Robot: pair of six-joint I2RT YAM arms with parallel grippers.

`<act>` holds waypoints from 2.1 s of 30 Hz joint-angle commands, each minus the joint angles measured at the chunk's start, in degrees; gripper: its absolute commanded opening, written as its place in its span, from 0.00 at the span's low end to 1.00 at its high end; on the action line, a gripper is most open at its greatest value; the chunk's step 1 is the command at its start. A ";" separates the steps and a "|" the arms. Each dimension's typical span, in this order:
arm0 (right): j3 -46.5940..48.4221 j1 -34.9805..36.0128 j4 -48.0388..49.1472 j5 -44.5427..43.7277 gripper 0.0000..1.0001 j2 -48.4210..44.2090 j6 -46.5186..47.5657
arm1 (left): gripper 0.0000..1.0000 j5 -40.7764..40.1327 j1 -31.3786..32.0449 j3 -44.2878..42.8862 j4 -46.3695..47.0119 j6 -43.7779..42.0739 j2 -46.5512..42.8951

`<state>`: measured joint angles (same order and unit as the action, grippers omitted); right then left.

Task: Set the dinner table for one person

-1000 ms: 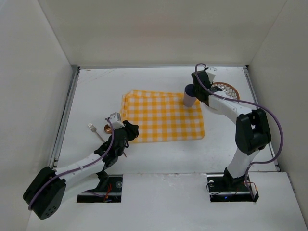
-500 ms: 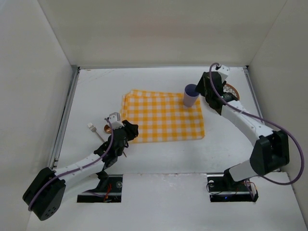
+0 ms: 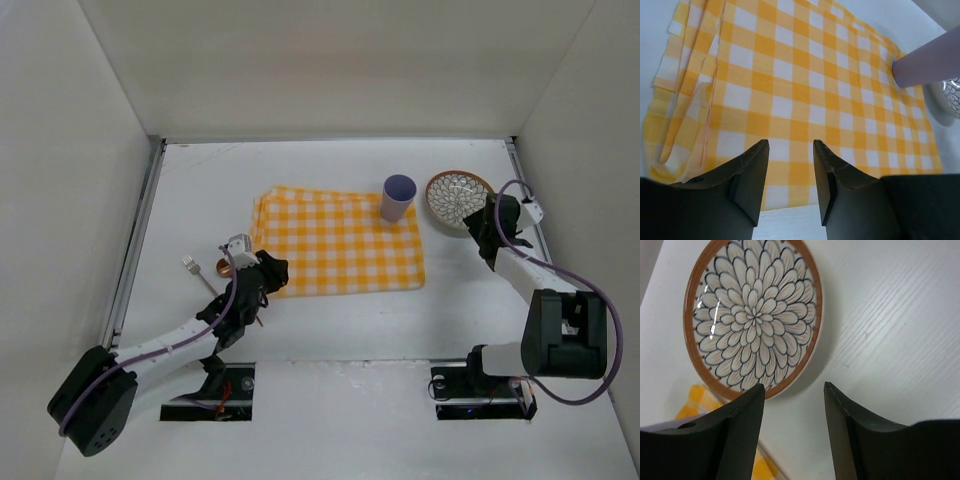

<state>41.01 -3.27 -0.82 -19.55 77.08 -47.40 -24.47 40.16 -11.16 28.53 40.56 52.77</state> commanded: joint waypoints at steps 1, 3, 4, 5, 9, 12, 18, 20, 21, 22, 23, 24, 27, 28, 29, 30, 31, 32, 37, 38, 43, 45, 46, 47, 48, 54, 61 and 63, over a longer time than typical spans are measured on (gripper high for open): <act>0.03 -2.92 8.99 3.64 0.57 1.57 -4.19 | 0.39 -0.75 0.57 0.00 2.93 -0.21 0.49; 0.12 -3.72 9.34 4.43 0.57 3.07 -4.63 | 0.39 -1.19 0.75 -0.09 3.19 -0.21 0.58; 0.29 -3.90 9.61 4.43 0.57 4.12 -4.90 | 0.39 -1.28 0.58 -0.01 3.54 -0.21 0.84; 0.73 -4.16 9.96 4.35 0.57 5.52 -5.16 | 0.39 -0.94 0.23 0.00 3.72 -0.30 1.27; 1.96 -5.48 11.80 5.48 0.57 9.84 -5.77 | 0.39 -0.84 0.48 0.17 3.81 -0.39 0.84; 3.10 -6.09 12.94 7.15 0.54 12.56 -6.48 | 0.39 -0.93 -0.13 0.26 3.81 -0.30 1.27; 5.39 -6.27 14.18 8.21 0.45 17.57 -7.53 | 0.39 -0.84 -0.13 0.17 3.90 -0.21 1.45; 6.35 -6.27 14.62 9.00 0.43 19.24 -7.97 | 0.39 -0.41 -0.48 0.17 3.98 -0.21 2.07; 6.62 -6.27 14.97 9.27 0.41 20.12 -8.06 | 0.39 -0.32 -0.57 0.17 3.99 -0.13 2.16; 6.71 -6.36 15.23 9.44 0.38 20.91 -8.24 | 0.39 -0.32 -0.57 0.17 3.99 -0.13 2.16; 6.71 -6.53 15.49 9.79 0.33 21.53 -8.67 | 0.39 -0.40 -0.40 0.17 3.99 -0.13 1.90; 6.54 -6.79 15.85 10.23 0.29 21.97 -9.20 | 0.39 -0.75 -0.39 0.17 3.99 -0.30 1.81; 5.05 -7.67 18.04 11.55 0.13 21.80 -10.43 | 0.39 -0.41 -1.01 0.17 4.07 -0.30 2.51; 4.00 -7.76 19.44 11.64 0.09 20.84 -10.61 | 0.39 -0.23 -1.10 0.17 4.07 -0.21 2.60; 2.77 -7.76 20.93 11.64 0.07 19.44 -10.79 | 0.39 -0.14 -0.92 0.17 4.07 -0.21 2.42; 1.45 -7.85 22.25 11.55 0.06 17.51 -11.13 | 0.39 -0.31 -0.66 0.17 4.07 -0.21 2.25; 0.22 -8.03 23.22 11.47 0.04 15.32 -11.66 | 0.39 -0.66 -0.57 0.17 4.16 -0.30 2.07; -0.84 -8.46 24.01 11.55 0.04 12.25 -12.36 | 0.39 -0.67 -0.66 0.17 4.16 -0.30 2.16; -2.17 -8.73 22.89 11.82 0.03 -2.08 -13.51 | 0.39 -0.22 -0.40 0.26 4.25 -0.30 1.72; -2.25 -8.64 22.10 11.73 0.03 -5.07 -13.69 | 0.39 -0.40 -0.31 0.35 4.25 -0.48 1.28; 1.08 -7.24 17.35 13.30 0.03 -16.85 -12.64 | 0.38 -0.40 -0.48 0.44 3.81 -0.30 1.11; 3.01 -3.74 15.16 14.89 0.03 -19.41 -11.32 | 0.38 -1.02 0.13 0.44 3.81 -0.56 0.40; 3.89 -1.46 14.10 15.50 0.03 -20.29 -10.71 | 0.38 -1.45 0.13 0.44 3.98 -0.57 0.23; 4.94 1.26 13.13 16.03 0.03 -20.91 -10.09 | 0.38 -1.89 -0.04 0.44 3.90 -0.65 0.22; 5.65 4.51 12.43 16.47 0.03 -21.44 -9.04 | 0.38 -1.99 -0.22 0.44 3.64 -0.83 0.22; 6.53 25.43 11.54 12.88 0.04 -19.26 -6.39 | 0.38 -3.91 -1.71 0.87 1.44 -1.27 -2.94; 8.20 37.84 17.25 12.87 0.04 -4.51 -8.58 | 0.38 -4.71 -4.70 1.14 -0.76 -1.53 -4.61; 9.34 39.42 18.57 13.40 0.04 -0.11 -8.85 | 0.37 -4.71 -5.58 1.31 -1.11 -1.62 -4.96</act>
<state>44.75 34.74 5.61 -5.32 74.37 -53.32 -27.46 35.55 -10.79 27.07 39.86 49.10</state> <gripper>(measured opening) 0.114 0.377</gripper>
